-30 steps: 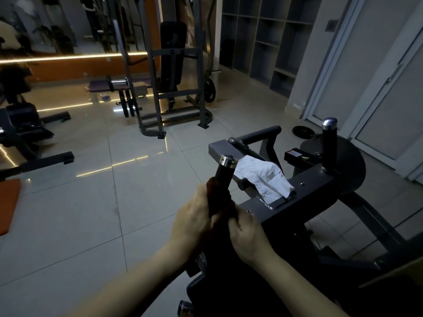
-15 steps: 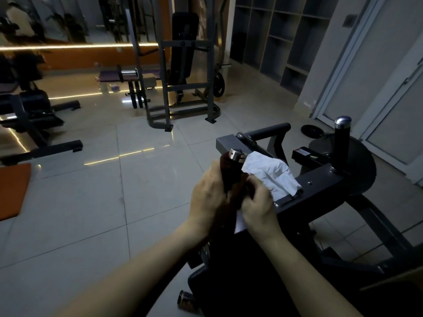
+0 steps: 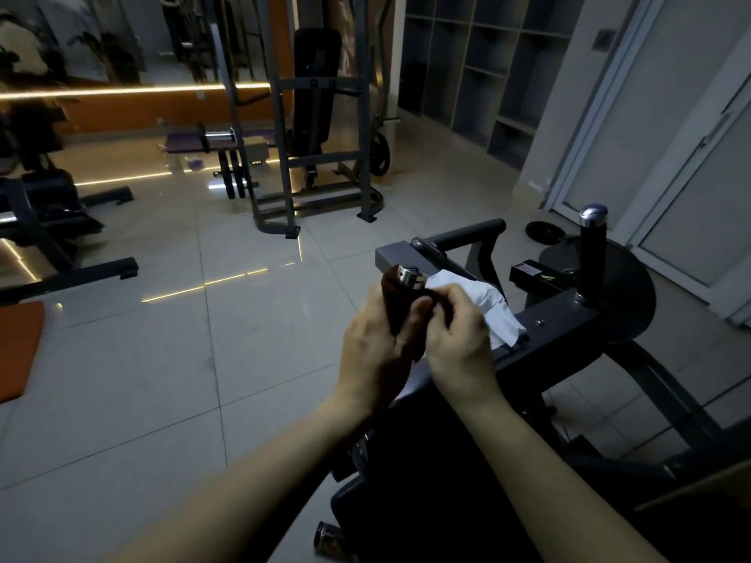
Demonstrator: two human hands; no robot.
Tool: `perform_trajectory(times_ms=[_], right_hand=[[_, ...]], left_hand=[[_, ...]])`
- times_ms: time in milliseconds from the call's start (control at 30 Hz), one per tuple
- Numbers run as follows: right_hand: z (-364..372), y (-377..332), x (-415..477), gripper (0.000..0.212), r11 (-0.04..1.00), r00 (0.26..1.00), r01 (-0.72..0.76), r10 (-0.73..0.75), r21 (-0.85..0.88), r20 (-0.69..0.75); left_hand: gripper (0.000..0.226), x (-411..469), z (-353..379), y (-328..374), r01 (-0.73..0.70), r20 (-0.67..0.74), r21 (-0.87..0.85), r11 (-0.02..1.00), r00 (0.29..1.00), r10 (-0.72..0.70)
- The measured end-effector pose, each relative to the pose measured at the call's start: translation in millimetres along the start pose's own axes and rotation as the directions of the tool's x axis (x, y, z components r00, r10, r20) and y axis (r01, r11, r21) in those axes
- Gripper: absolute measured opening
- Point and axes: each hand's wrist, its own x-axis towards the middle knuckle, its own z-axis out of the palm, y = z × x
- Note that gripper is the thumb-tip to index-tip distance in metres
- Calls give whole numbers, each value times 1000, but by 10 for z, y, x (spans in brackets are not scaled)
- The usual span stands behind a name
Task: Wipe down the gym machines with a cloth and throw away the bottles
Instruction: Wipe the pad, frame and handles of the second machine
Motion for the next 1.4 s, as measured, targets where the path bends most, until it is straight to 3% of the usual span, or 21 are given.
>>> perform_trajectory(times_ms=[100,200,300,400,467,567,733,833,967,1033,1100,1167,1233,1333,1400], right_hand=[[39,178,-249,26,997,960,-81,81,-13,270],[-70,233,-340,14,988,878,-9,80,-152,472],[-215,136,-186,20,968,937,94,-7,-233,350],[-256,-47,-30,12,996,997,69,-67,-59,27],[-171,-131,0,5,997,999,16,-13,77,-49],[21,-66,-152,8,998,999,-43,42,34,26],[-17,128,-434,13,984,894,-53,122,-169,430],[-90,80,-398,6,989,941,-86,119,-116,316],[-16,0,-354,11,970,983,-178,168,165,69],[75,0,-348,19,916,974,-226,220,331,55],[145,22,-340,26,872,971,-237,223,427,84],[179,81,-353,30,856,964,-264,224,445,142],[199,171,-398,19,849,954,-286,207,444,218],[145,286,-484,19,928,945,-256,182,270,272],[54,294,-485,9,971,936,-200,149,134,318]], left_hand=[[42,-137,-75,-273,-82,89,186,979,994,66],[52,-255,-263,-452,-134,226,327,936,972,60],[66,-245,-376,-412,-162,235,452,877,970,58],[57,-33,-309,-174,-117,70,338,934,993,100],[50,25,-199,-78,-77,7,233,969,997,78],[45,-120,-143,-165,-72,41,159,985,997,66],[20,-457,-443,-601,-312,226,380,871,944,239],[19,-645,-581,-650,-227,227,361,904,962,151],[28,-433,-515,-307,23,29,83,996,999,-25],[34,-284,-383,-117,65,2,-47,997,998,-65],[40,-184,-245,-61,69,63,-97,993,996,-63],[35,-107,-181,-110,90,135,-98,991,988,-77],[28,-87,-197,-188,66,196,-36,997,979,-58],[32,-244,-267,-330,-85,222,113,990,973,58],[29,-394,-325,-443,-168,244,179,969,962,121]])
